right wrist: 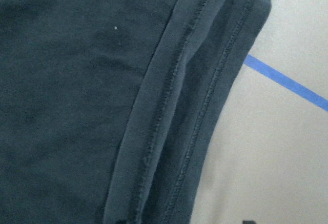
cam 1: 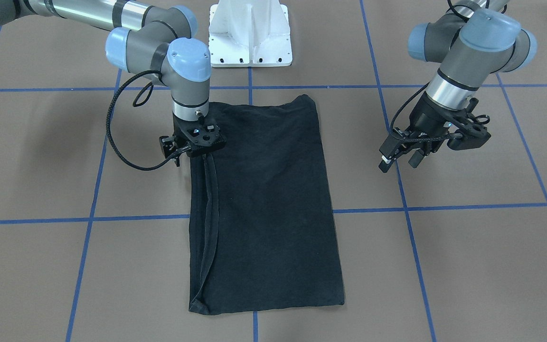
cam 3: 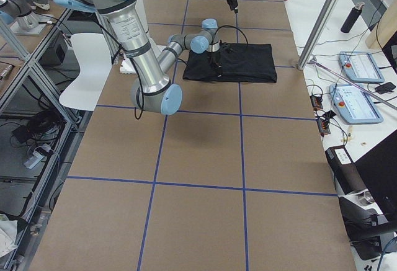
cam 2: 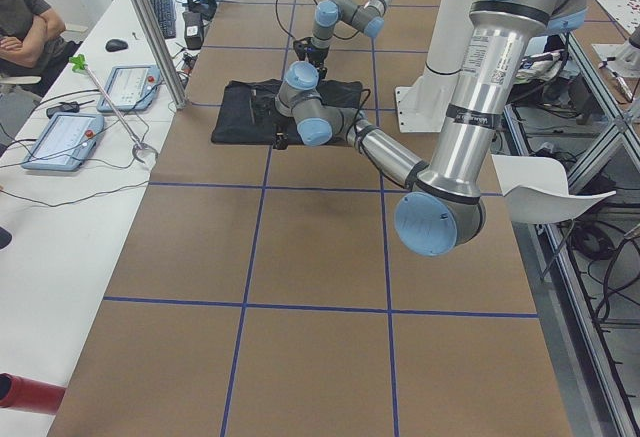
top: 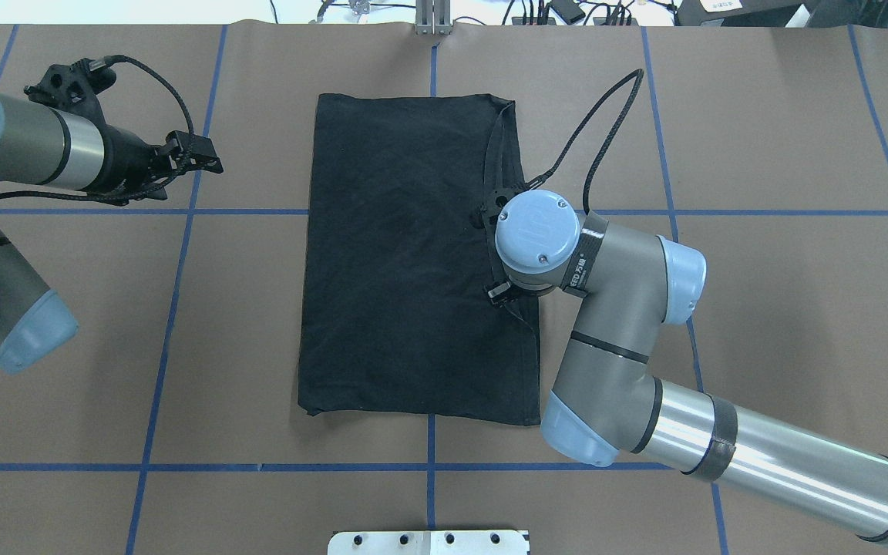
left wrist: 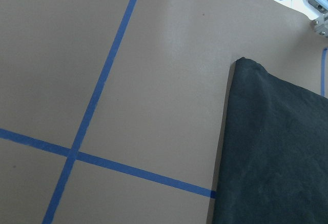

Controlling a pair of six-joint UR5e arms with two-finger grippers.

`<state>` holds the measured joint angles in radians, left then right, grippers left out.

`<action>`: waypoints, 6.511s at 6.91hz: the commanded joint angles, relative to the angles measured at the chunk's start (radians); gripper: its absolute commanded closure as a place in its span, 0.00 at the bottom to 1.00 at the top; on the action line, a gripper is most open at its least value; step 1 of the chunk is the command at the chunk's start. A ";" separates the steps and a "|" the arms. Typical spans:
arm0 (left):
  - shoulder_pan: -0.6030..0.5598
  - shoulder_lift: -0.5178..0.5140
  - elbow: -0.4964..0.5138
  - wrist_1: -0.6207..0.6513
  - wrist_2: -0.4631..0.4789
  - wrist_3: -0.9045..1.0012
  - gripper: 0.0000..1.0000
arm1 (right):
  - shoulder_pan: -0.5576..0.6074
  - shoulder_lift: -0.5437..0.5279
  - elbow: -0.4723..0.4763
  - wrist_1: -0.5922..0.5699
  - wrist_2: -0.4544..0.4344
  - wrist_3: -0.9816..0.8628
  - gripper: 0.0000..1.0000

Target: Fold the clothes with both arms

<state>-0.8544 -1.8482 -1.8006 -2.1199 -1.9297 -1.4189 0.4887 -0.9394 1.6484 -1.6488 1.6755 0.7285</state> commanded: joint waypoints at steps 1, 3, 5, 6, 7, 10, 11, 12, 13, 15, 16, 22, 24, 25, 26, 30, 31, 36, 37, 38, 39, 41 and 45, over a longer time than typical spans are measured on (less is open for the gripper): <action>0.000 0.001 0.003 0.000 0.000 0.000 0.00 | -0.031 0.008 0.005 0.001 -0.005 0.002 0.22; 0.002 0.001 0.001 0.000 0.000 -0.002 0.00 | -0.042 0.004 -0.005 0.001 -0.010 0.000 0.25; 0.002 0.000 -0.002 0.000 -0.002 -0.005 0.00 | -0.044 -0.001 -0.013 0.001 -0.011 -0.001 0.28; 0.002 0.000 -0.003 0.000 -0.002 -0.008 0.00 | -0.041 -0.002 -0.019 0.001 -0.011 -0.006 0.29; 0.002 0.000 -0.003 0.000 -0.002 -0.009 0.00 | -0.033 -0.003 -0.030 0.001 -0.011 -0.014 0.29; 0.003 0.000 0.000 -0.002 0.000 -0.009 0.00 | 0.001 -0.010 -0.032 0.000 -0.005 -0.043 0.30; 0.003 0.000 0.000 -0.002 0.000 -0.009 0.00 | 0.011 -0.012 -0.030 0.000 -0.002 -0.052 0.30; 0.003 0.000 0.000 0.000 0.000 -0.009 0.00 | 0.031 -0.013 -0.025 -0.002 0.015 -0.055 0.30; 0.003 0.000 0.000 -0.002 0.000 -0.009 0.00 | 0.031 -0.031 -0.024 0.000 0.016 -0.054 0.30; 0.003 0.000 0.001 -0.002 0.002 -0.009 0.00 | 0.030 -0.056 -0.013 0.000 0.018 -0.054 0.29; 0.003 0.000 0.001 -0.002 0.002 -0.009 0.00 | 0.031 -0.076 0.005 0.000 0.018 -0.052 0.28; 0.003 0.001 0.003 -0.003 0.000 -0.005 0.00 | 0.088 -0.044 0.105 -0.002 0.093 -0.034 0.25; 0.003 0.001 0.003 -0.003 0.000 -0.003 0.00 | 0.128 0.104 -0.049 -0.002 0.090 -0.031 0.24; 0.003 0.001 0.003 -0.003 -0.002 -0.003 0.00 | 0.130 0.158 -0.140 0.001 0.090 -0.032 0.24; 0.003 0.003 0.006 -0.005 0.000 -0.002 0.00 | 0.137 0.184 -0.204 0.033 0.087 -0.032 0.24; 0.003 0.003 0.014 -0.009 -0.002 -0.002 0.00 | 0.139 0.217 -0.378 0.199 0.087 0.002 0.24; 0.003 0.001 0.014 -0.009 -0.002 -0.002 0.00 | 0.140 0.212 -0.378 0.198 0.089 0.000 0.24; 0.003 0.000 0.010 -0.009 -0.002 -0.002 0.00 | 0.177 0.189 -0.369 0.146 0.105 -0.044 0.24; 0.003 0.000 0.012 -0.009 -0.002 -0.002 0.00 | 0.188 0.171 -0.364 0.141 0.107 -0.064 0.24; 0.003 0.001 0.012 -0.009 -0.002 -0.002 0.00 | 0.188 0.147 -0.361 0.147 0.105 -0.073 0.24; 0.003 0.001 0.012 -0.009 -0.002 -0.002 0.00 | 0.192 0.131 -0.336 0.139 0.108 -0.075 0.24; 0.003 0.001 0.012 -0.009 -0.002 -0.002 0.00 | 0.255 0.113 -0.230 0.043 0.229 -0.107 0.23; 0.003 0.001 -0.029 -0.002 -0.002 0.001 0.00 | 0.226 0.123 -0.177 0.015 0.247 -0.063 0.01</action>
<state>-0.8514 -1.8469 -1.8057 -2.1274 -1.9313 -1.4203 0.7286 -0.8181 1.4632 -1.6361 1.9152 0.6418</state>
